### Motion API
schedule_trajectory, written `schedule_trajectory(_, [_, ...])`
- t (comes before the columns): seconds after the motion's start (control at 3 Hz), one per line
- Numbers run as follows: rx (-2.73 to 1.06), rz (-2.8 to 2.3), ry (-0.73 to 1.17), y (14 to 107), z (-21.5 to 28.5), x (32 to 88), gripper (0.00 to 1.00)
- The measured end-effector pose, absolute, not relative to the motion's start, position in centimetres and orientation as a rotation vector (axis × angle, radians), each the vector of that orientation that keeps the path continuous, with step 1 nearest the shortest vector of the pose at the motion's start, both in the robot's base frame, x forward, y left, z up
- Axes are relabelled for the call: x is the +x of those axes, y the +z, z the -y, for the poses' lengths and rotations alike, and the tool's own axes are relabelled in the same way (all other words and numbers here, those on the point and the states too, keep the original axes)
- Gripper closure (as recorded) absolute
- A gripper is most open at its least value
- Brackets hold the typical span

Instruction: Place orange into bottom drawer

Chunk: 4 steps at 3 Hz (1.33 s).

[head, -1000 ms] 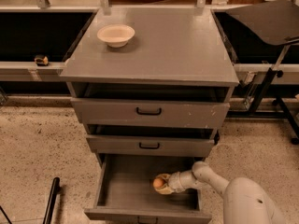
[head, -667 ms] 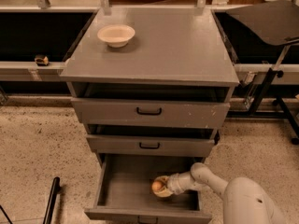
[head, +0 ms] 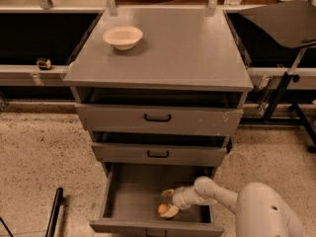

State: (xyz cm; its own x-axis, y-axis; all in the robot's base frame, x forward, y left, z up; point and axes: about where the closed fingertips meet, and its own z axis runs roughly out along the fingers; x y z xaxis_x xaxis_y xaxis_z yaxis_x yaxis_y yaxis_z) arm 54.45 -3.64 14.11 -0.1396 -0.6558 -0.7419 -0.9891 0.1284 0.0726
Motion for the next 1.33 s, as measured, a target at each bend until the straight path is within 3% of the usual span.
schedule_trajectory(0.33, [-1.581, -1.861, 0.784, 14.1, 3.7, 54.5, 0.00])
schedule_trajectory(1.33, [-1.677, -1.777, 0.881, 15.7, 4.3, 53.1, 0.00])
